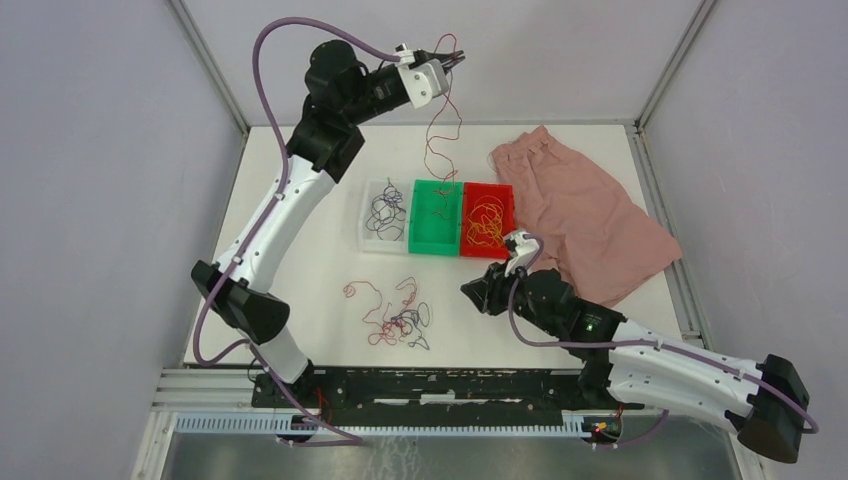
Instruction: Untangle the cables
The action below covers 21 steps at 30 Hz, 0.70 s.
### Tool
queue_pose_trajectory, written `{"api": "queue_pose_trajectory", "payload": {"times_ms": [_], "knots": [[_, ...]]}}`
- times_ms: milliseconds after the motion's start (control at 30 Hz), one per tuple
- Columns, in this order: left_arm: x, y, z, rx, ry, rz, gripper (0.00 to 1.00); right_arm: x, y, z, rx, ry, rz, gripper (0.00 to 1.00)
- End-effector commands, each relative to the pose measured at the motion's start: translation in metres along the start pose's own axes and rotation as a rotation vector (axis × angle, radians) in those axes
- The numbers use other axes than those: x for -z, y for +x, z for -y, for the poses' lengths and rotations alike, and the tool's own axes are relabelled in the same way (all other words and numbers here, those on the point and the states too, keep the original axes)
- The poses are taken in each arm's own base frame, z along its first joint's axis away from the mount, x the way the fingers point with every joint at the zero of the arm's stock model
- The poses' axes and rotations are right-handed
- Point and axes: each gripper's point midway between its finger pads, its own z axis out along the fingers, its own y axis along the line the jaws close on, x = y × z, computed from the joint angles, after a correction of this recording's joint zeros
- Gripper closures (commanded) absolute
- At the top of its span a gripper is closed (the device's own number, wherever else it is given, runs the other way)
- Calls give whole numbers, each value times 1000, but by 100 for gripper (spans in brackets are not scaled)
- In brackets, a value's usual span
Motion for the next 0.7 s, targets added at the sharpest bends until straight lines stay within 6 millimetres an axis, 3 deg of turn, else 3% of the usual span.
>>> {"api": "queue_pose_trajectory", "payload": {"times_ms": [0, 400, 667], "knots": [[5, -2, 1, -10, -5, 5, 97, 5, -1, 7, -29, 28, 8, 65], [28, 64, 85, 182, 105, -143, 97, 22, 2, 14, -20, 49, -15, 67], [35, 90, 114, 279, 135, -217, 97, 20, -3, 14, -18, 59, -5, 68]]}}
